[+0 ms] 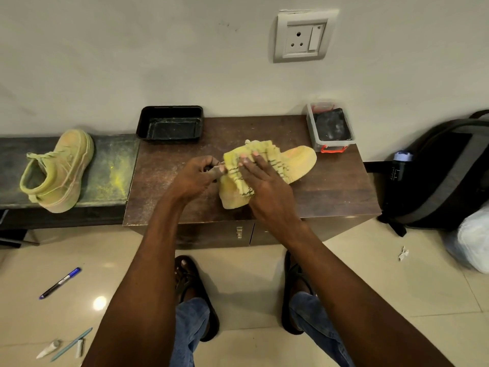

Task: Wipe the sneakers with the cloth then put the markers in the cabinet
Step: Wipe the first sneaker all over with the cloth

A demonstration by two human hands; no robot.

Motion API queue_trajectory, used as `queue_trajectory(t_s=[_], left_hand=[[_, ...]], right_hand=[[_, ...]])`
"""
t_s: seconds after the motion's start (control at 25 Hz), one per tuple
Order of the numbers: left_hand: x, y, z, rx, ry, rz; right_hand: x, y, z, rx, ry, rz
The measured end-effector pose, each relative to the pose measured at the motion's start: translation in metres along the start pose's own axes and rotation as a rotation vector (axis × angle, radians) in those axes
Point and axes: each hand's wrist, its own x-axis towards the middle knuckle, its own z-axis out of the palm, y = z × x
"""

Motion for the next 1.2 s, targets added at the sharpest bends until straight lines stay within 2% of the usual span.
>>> queue_trajectory(t_s=[0.12, 0.16, 0.28, 0.36, 0.52, 0.56, 0.64, 0.8, 0.84, 0.96, 1.0, 1.16, 1.2], left_hand=[[-0.001, 0.000, -0.005, 0.018, 0.003, -0.012], [0.000, 0.001, -0.005, 0.041, 0.012, -0.015], [0.000, 0.008, -0.001, 0.084, 0.106, -0.020], [-0.003, 0.018, 0.003, 0.237, 0.143, 0.003], [-0.016, 0.028, 0.025, 0.745, -0.049, 0.037], [-0.017, 0.025, 0.031, 0.820, -0.055, 0.044], [-0.018, 0.019, 0.034, 0.845, -0.011, 0.053], [-0.015, 0.016, 0.030, 0.784, 0.023, 0.041], [-0.013, 0.018, 0.029, 0.771, 0.015, 0.028], [-0.012, 0.023, 0.030, 0.754, -0.022, -0.007], [-0.011, 0.024, 0.030, 0.745, -0.029, -0.014], [-0.009, 0.023, 0.030, 0.686, -0.014, -0.002], [-0.009, 0.024, 0.029, 0.674, -0.018, 0.004]], right_hand=[[0.002, 0.022, -0.012, -0.009, 0.064, 0.354], [0.000, 0.021, -0.012, -0.018, 0.070, 0.385], [-0.005, 0.007, -0.003, -0.058, 0.066, 0.231], [-0.003, 0.007, -0.003, -0.045, 0.054, 0.234], [0.001, 0.009, -0.008, -0.051, 0.008, 0.263], [0.002, 0.008, -0.008, -0.052, 0.002, 0.279], [0.003, 0.001, -0.007, -0.042, 0.017, 0.278], [-0.003, -0.006, -0.003, -0.060, -0.053, 0.069], [-0.003, 0.002, -0.007, -0.092, -0.048, 0.095], [0.000, 0.029, -0.024, -0.111, 0.017, 0.390], [0.001, 0.027, -0.024, -0.097, 0.019, 0.406], [0.001, -0.007, -0.003, -0.053, -0.099, -0.023], [0.003, -0.002, -0.006, -0.068, -0.091, -0.026]])
